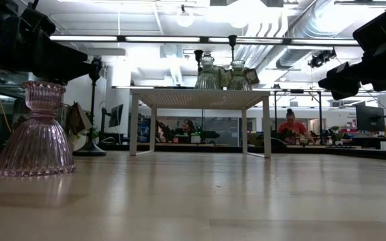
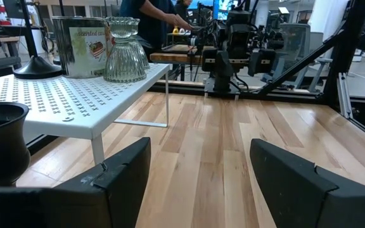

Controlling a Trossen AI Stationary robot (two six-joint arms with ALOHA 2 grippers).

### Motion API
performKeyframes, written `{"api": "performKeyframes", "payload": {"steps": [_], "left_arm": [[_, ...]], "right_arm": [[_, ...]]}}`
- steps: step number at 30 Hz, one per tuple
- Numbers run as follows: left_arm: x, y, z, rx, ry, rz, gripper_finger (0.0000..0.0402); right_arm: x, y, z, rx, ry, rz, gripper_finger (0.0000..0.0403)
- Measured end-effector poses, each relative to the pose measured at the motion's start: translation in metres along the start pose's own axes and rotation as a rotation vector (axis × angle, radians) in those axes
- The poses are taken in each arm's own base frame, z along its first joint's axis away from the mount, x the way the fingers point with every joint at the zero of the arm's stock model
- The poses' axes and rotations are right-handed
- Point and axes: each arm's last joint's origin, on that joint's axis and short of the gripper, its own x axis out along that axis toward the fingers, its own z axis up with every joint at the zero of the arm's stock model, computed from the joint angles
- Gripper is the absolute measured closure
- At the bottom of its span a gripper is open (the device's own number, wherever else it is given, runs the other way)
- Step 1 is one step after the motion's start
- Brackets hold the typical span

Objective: Pick & Place candle stick holders
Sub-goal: Put the black candle holder on the shelf

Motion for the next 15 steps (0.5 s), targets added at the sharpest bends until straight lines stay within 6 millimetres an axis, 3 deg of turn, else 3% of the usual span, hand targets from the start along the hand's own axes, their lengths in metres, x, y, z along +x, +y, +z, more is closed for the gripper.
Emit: {"api": "performKeyframes", "payload": {"steps": [15], "left_arm": [[0.0, 0.0, 0.0, 0.0, 0.0, 0.0, 0.0137]], "right_arm": [[-0.0027, -0.005, 0.0003, 0.009, -0.013, -0.045, 0.0182]]}}
